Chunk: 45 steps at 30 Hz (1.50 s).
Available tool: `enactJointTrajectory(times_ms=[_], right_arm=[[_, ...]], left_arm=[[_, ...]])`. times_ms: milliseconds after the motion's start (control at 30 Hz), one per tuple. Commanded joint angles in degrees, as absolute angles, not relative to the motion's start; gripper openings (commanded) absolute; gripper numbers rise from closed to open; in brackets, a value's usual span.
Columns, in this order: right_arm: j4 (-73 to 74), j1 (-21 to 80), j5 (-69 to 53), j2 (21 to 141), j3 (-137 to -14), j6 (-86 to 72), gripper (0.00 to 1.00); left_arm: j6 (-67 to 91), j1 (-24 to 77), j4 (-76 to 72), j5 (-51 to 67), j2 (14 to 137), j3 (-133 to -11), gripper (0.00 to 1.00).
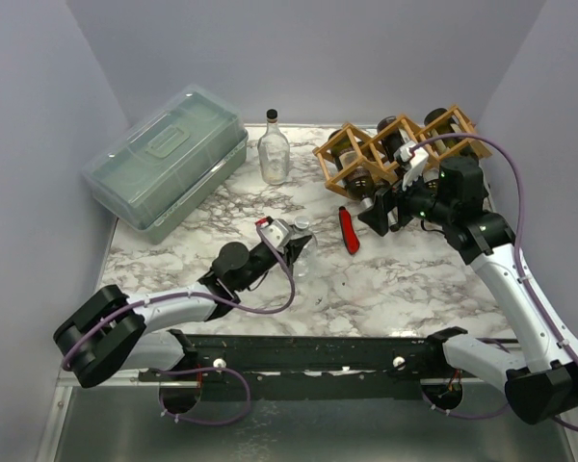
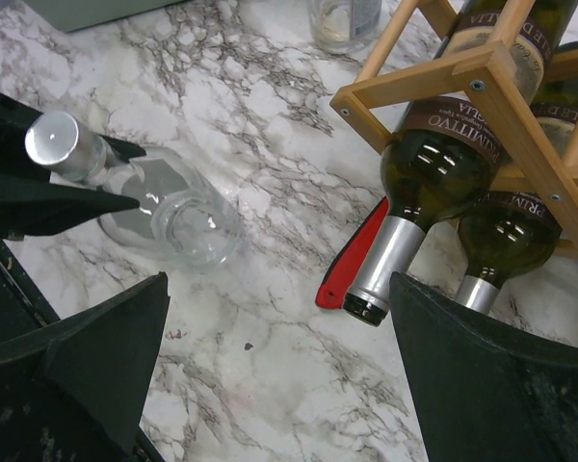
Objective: Take the wine bottle off the wine rack
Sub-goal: Move the wine bottle to the center of the board.
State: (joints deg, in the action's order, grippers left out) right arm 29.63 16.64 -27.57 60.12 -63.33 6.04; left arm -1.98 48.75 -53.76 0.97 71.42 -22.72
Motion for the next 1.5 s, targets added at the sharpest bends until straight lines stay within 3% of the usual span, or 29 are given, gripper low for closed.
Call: enactJointTrajectory(times_ms=[0, 300, 667, 1033, 1467], right_arm=[[28.4, 16.1, -28.8, 60.5, -62.7, 6.5, 1.0], [28.4, 16.0, -29.2, 60.9, -62.6, 6.5, 0.99], [28.6, 15.6, -29.1, 61.4, -62.7, 6.8, 1.0], [28.7, 15.2, -29.5, 62.2, -62.8, 6.9, 1.0], [28.6, 15.0, -30.0, 62.9, -62.7, 7.0, 1.0]], left_arm=[[-5.8, 44.9, -58.6, -5.5, 68.0, -25.5, 0.0], [-2.8, 33.2, -60.8, -6.7, 70.3, -29.3, 0.0], [1.8, 21.5, -63.0, -6.0, 83.0, -42.9, 0.0], [2.8, 18.7, -62.6, -7.6, 93.1, -53.4, 0.0], [1.5, 17.1, -62.4, -9.0, 97.2, -55.6, 0.0]])
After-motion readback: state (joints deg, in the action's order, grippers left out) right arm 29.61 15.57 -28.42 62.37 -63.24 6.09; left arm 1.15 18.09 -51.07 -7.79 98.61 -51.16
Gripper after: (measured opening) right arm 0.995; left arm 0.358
